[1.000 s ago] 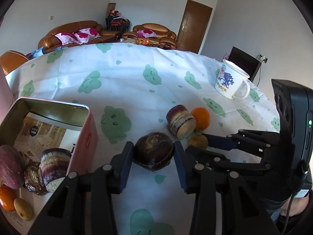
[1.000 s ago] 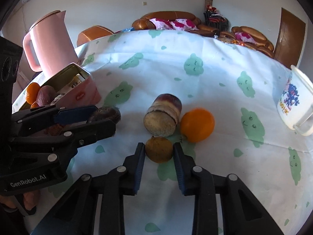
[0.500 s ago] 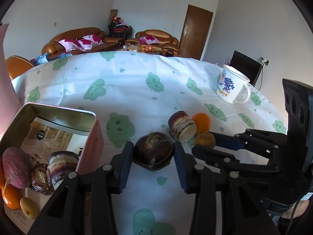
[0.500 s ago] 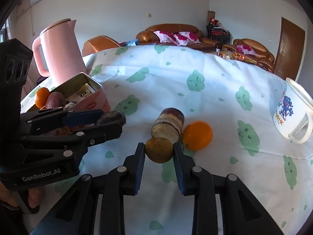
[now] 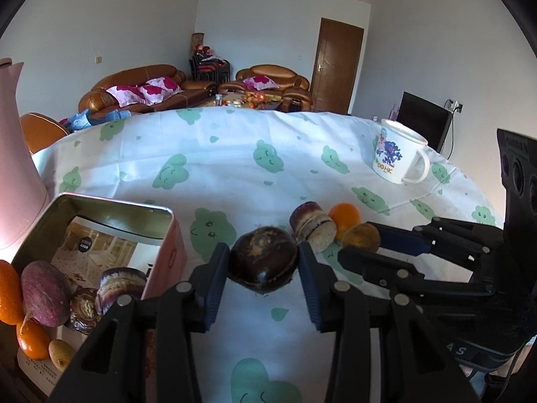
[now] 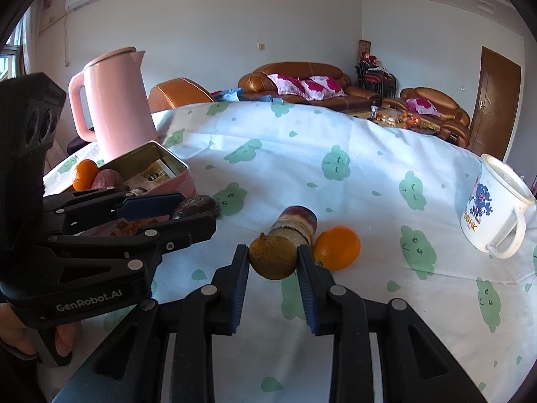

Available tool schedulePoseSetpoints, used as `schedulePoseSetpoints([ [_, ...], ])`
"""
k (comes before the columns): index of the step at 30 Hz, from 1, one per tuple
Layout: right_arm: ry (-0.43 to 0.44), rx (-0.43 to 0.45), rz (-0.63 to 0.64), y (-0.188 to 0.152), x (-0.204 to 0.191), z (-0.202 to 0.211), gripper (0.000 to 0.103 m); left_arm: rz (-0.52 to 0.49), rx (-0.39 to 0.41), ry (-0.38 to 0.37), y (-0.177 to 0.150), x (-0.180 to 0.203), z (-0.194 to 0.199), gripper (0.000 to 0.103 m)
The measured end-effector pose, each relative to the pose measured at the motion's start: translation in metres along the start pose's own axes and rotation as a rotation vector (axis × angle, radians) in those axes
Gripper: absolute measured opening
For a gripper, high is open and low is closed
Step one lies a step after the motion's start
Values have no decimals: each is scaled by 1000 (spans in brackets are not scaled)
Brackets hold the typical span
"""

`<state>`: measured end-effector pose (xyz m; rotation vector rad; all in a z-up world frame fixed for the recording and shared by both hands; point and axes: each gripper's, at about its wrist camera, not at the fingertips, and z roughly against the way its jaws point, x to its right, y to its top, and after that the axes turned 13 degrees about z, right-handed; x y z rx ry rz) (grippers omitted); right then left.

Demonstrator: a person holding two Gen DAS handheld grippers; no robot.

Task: Organize fruits
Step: 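Lift the dark brown fruit with the left gripper while the right lifts the yellow fruit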

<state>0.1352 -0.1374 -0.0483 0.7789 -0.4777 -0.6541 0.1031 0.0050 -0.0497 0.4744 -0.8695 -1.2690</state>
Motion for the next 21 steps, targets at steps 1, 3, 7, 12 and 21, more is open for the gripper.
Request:
schedulePoseSetpoints([
  [1, 1, 6, -1, 0, 0, 1, 31, -1, 6, 2, 0, 1, 1, 43],
  [3, -1, 13, -4, 0, 0, 3, 31, -6, 14, 4, 0, 1, 2, 43],
  [7, 2, 28, -8, 0, 1, 5, 31, -13, 29, 10, 0, 3, 4, 43],
  [12, 2, 57, -11, -1, 1, 11, 31, -19, 48, 16, -1, 4, 8, 43],
  [21, -2, 76, -15, -1, 2, 14, 31, -38, 85, 21, -3, 8, 14, 43],
])
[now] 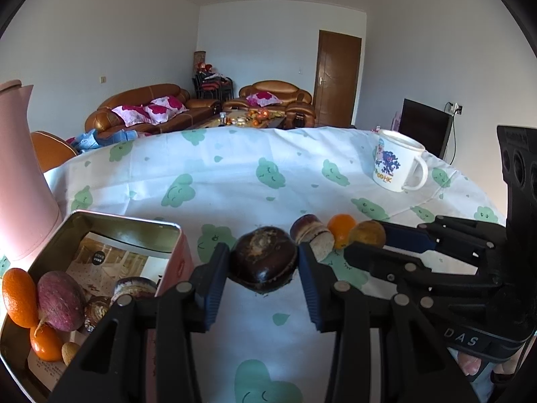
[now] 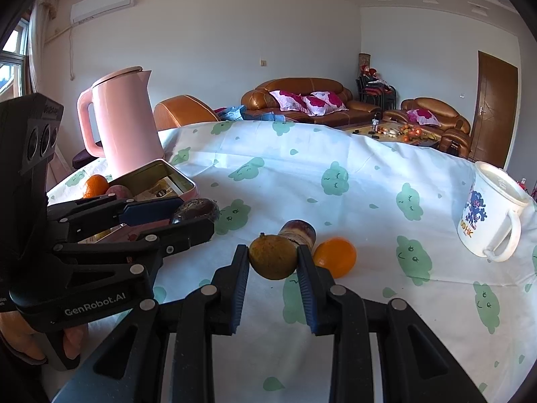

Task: Organize fruits
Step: 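Lift the dark brown fruit with the left gripper while the right lifts the yellow fruit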

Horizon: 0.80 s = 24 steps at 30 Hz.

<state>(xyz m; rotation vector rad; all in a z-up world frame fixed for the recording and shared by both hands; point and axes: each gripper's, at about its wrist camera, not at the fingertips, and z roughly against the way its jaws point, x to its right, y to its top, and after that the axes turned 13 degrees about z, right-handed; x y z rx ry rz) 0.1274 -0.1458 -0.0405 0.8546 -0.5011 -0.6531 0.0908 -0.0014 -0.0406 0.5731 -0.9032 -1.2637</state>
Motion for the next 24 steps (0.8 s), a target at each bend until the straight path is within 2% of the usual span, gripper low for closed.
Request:
schedulePoseSetpoints([
  [24, -31, 79, -9, -2, 1, 17, 31, -37, 90, 21, -3, 6, 16, 43],
])
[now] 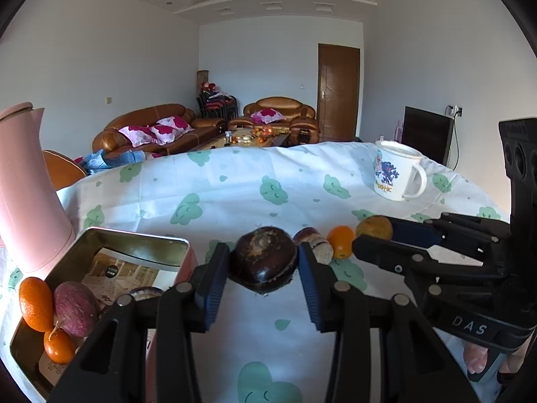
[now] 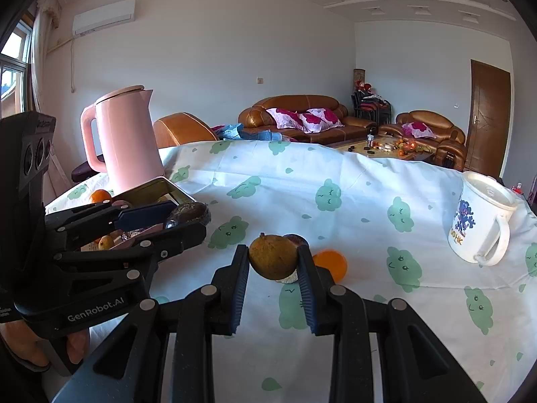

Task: Organize fruits
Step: 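Lift the dark brown fruit with the left gripper while the right lifts the yellow fruit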

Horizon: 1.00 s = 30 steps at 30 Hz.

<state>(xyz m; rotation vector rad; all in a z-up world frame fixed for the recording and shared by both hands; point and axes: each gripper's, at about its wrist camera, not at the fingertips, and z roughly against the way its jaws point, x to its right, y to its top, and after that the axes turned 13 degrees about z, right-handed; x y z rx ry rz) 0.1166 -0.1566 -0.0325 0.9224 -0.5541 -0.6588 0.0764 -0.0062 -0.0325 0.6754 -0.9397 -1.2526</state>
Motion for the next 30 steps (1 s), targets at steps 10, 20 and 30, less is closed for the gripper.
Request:
schedulePoseSetpoints([
  [10, -16, 35, 6, 0, -1, 8, 31, -23, 46, 1, -2, 4, 10, 43],
  [20, -33, 75, 9, -1, -2, 16, 31, -34, 82, 2, -4, 6, 17, 43],
  [30, -50, 102, 24, -1, -6, 22, 31, -18, 126, 8, -6, 3, 28, 43],
])
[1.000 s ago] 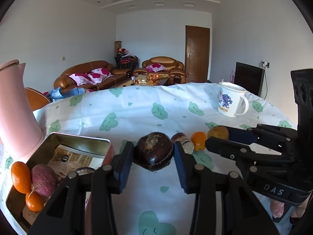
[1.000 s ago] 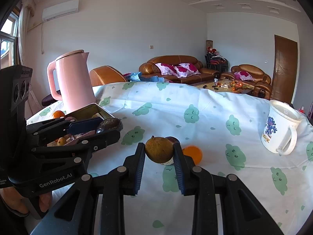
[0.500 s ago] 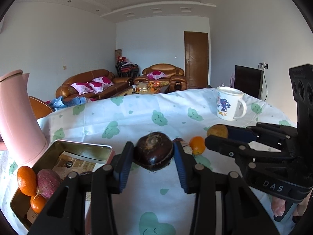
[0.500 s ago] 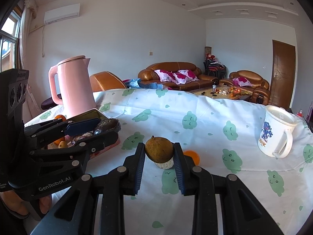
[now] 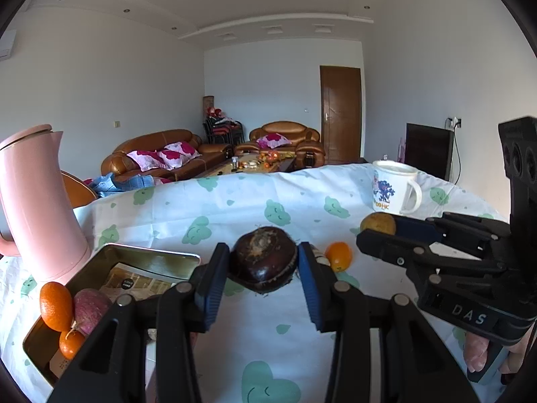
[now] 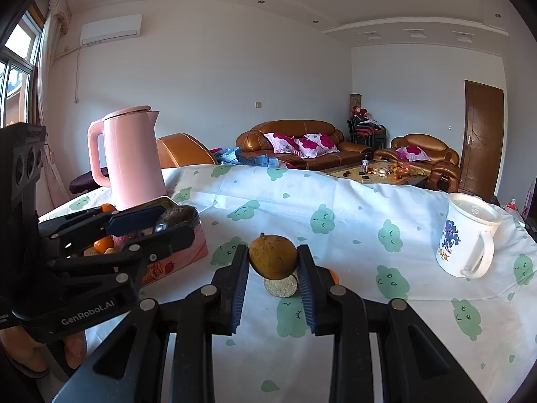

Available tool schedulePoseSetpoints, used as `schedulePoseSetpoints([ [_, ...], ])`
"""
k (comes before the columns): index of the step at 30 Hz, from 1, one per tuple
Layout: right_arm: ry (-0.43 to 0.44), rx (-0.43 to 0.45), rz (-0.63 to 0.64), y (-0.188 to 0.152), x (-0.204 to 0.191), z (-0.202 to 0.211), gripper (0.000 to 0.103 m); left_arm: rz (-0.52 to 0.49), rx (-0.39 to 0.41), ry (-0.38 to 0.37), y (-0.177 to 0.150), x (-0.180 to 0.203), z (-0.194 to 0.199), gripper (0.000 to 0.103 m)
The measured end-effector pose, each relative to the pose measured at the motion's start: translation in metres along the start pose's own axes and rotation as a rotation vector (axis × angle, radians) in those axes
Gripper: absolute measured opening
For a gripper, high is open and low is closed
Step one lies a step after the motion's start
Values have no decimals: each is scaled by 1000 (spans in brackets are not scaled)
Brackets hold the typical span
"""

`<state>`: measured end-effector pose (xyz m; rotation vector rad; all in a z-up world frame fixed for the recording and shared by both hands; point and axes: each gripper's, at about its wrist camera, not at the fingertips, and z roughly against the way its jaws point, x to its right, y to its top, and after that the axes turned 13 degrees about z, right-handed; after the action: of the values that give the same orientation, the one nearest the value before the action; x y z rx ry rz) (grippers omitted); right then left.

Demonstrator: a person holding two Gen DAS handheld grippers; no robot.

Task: Organize fruits
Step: 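Lift the dark brown fruit with the left gripper while the right lifts the yellow fruit, then carry the dark brown fruit with the left gripper while the right carries the yellow fruit toward the tin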

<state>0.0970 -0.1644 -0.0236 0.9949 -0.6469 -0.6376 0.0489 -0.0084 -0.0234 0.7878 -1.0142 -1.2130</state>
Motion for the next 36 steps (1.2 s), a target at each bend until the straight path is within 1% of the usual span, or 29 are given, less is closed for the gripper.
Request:
schedulePoseSetpoints([
  [4, -1, -14, 6, 1, -2, -2, 31, 16, 2, 8, 0, -5, 3, 43],
  [12, 27, -41, 36, 9, -16, -10, 31, 39, -23, 22, -1, -16, 8, 43],
  [18, 65, -36, 63, 26, -31, -16, 31, 28, 0, 41, 1, -24, 22, 43],
  [28, 128, -18, 95, 52, -54, -29, 31, 46, -19, 98, 7, -49, 33, 43],
  [36, 185, -10, 141, 65, -85, -41, 31, 58, -31, 170, 5, -77, 43, 43],
])
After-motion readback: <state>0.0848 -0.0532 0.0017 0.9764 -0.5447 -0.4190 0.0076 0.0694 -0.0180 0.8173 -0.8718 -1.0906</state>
